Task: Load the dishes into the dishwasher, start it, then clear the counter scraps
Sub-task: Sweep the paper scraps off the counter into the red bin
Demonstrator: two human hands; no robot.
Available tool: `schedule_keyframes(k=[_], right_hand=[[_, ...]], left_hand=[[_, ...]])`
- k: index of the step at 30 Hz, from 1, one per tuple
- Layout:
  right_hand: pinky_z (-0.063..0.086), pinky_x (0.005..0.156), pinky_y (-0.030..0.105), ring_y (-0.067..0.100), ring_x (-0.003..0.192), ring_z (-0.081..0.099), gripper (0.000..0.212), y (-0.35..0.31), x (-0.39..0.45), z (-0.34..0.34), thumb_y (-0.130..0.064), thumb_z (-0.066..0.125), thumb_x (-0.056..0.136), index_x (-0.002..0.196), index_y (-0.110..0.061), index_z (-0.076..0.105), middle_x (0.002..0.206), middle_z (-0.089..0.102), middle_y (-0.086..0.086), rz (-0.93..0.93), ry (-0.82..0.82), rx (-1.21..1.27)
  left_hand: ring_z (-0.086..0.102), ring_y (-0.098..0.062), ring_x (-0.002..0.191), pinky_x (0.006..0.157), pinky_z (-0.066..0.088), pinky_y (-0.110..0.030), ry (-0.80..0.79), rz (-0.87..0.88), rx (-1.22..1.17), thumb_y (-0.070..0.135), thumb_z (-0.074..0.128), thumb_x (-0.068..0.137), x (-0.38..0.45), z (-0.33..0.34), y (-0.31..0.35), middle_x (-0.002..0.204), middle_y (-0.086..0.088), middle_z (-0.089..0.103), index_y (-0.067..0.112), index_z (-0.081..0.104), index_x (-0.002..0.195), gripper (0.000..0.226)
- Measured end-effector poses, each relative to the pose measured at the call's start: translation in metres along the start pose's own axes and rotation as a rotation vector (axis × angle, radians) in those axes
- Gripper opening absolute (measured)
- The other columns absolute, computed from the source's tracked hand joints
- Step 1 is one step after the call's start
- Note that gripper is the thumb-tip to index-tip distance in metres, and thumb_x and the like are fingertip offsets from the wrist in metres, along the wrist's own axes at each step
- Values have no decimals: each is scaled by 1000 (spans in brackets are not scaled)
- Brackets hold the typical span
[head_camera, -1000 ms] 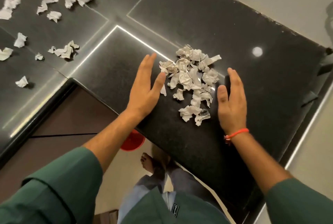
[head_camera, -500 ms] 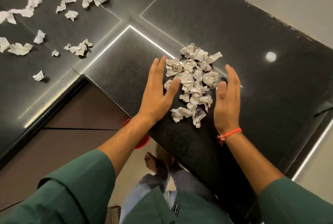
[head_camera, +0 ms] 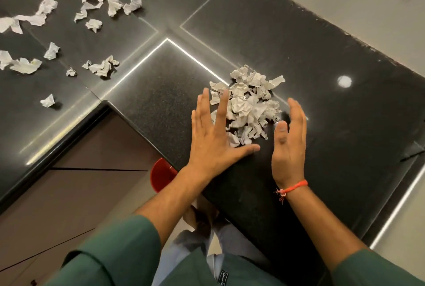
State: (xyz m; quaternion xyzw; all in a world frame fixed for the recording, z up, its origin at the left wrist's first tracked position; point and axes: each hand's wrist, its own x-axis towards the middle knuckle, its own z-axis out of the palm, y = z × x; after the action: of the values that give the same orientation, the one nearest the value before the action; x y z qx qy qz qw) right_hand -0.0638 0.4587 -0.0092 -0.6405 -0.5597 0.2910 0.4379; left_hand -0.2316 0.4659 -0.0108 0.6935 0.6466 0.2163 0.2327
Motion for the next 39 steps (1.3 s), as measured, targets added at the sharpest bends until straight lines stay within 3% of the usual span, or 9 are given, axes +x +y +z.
schedule_keyframes(k=[3, 9, 15, 19, 22, 28, 31, 35, 39], right_hand=[[12, 114, 5, 4, 152, 15, 72, -3, 21, 7, -63, 27, 101, 157, -18, 28, 165, 22, 2, 9, -16, -22], [9, 107, -2, 0, 150, 13, 60, -5, 71, 21, -51, 35, 105, 157, -21, 29, 168, 15, 2, 51, 14, -45], [22, 119, 16, 9, 148, 30, 52, 2, 102, 29, -45, 34, 106, 149, -17, 46, 159, 37, 2, -127, -291, -119], [35, 117, 30, 10, 141, 43, 46, 0, 83, 44, -34, 38, 106, 140, -8, 56, 148, 53, 3, -178, -246, -16], [39, 110, 21, 5, 132, 51, 40, -12, 75, 54, -24, 40, 106, 135, -7, 61, 140, 59, 2, -67, -119, 143], [50, 103, 32, 8, 121, 62, 35, -32, 76, 66, -18, 42, 107, 133, -8, 63, 129, 68, 0, 203, 47, 443], [52, 84, 17, 4, 105, 69, 32, -44, 82, 65, -6, 41, 105, 126, -1, 65, 116, 72, 0, 328, 99, 617], [55, 68, 19, 7, 81, 72, 25, -52, 89, 66, -7, 47, 104, 114, 2, 68, 92, 75, 0, 529, 183, 843], [55, 61, 24, 9, 70, 70, 18, -58, 96, 66, -13, 49, 104, 108, -7, 66, 80, 73, -2, 632, 232, 962]], left_hand=[[-12, -26, 156, 123, 15, -61, 32, 11, -145, 75, 68, 74, 16, -1, 0, 168, -3, -16, 34, -1, 161, 119], [0, -25, 157, 122, 23, -55, 138, -69, -113, 70, 50, 92, 38, 11, 2, 169, -10, -5, 33, 4, 162, 91], [1, -27, 157, 126, 15, -47, 146, -104, 18, 71, 42, 94, 49, 20, 2, 169, -14, -3, 30, 5, 162, 87], [7, -22, 156, 125, 19, -44, 164, -87, -44, 61, 34, 100, 66, 21, 6, 169, -11, 9, 27, 12, 162, 74], [21, -16, 153, 121, 30, -41, 225, -54, -158, 52, 31, 103, 75, 27, 10, 165, -4, 28, 24, 29, 158, 62], [53, -2, 126, 98, 43, -15, 371, -91, -514, 23, 42, 105, 92, 35, 33, 138, 11, 59, 23, 59, 137, 36], [62, -7, 115, 98, 51, -31, 400, -192, -728, 19, 42, 104, 98, 33, 43, 123, 7, 69, 22, 68, 124, 33], [70, -22, 103, 94, 55, -50, 378, -379, -1041, 21, 43, 99, 104, 28, 51, 107, -1, 75, 22, 74, 100, 31], [71, -33, 96, 85, 57, -45, 375, -487, -1243, 12, 46, 98, 105, 15, 57, 99, -16, 75, 8, 73, 91, 28]])
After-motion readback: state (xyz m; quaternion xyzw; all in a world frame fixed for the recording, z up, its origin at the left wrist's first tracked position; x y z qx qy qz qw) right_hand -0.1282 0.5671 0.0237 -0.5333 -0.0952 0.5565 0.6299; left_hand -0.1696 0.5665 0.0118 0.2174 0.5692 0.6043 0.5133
